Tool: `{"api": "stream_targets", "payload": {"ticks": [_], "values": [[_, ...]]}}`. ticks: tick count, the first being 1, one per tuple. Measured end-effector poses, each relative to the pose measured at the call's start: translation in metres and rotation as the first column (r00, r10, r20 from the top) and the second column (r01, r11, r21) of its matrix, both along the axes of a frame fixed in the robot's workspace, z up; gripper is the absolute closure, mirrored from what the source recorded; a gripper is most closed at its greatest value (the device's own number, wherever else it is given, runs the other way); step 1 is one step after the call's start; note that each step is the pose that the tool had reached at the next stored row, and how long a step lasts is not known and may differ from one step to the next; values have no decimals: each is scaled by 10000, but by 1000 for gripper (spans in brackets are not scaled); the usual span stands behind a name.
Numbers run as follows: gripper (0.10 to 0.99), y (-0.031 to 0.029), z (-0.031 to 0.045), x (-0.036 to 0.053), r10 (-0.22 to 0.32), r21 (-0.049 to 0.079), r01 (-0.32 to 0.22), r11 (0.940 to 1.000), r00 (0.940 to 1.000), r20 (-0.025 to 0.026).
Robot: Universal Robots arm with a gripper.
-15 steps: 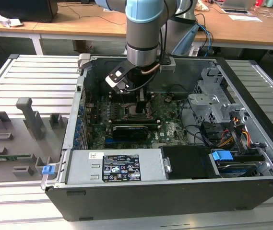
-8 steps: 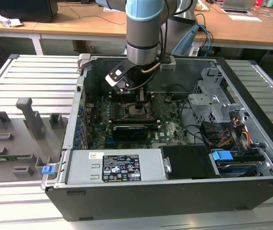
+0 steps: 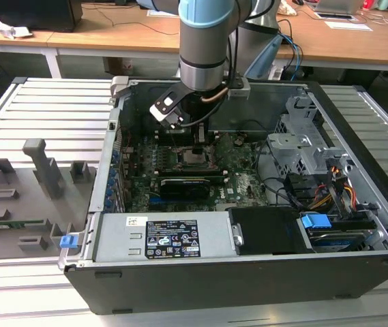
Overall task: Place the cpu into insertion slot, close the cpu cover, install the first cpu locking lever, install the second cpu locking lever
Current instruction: 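Place the cpu into insertion slot, then close the cpu cover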
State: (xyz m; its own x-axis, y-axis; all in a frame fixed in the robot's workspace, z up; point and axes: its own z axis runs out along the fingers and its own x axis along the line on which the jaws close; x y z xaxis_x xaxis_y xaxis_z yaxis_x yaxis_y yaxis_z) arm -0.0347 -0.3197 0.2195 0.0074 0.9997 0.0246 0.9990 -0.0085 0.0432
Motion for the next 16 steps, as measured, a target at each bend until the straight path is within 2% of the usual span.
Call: {"api": "stream_targets", "payload": {"ticks": [3,16], "values": [[980,0,13,0,0,-1,0,10000,10000,-1],[980,0,149,0,-1,16,1,10000,10000,0]]}}
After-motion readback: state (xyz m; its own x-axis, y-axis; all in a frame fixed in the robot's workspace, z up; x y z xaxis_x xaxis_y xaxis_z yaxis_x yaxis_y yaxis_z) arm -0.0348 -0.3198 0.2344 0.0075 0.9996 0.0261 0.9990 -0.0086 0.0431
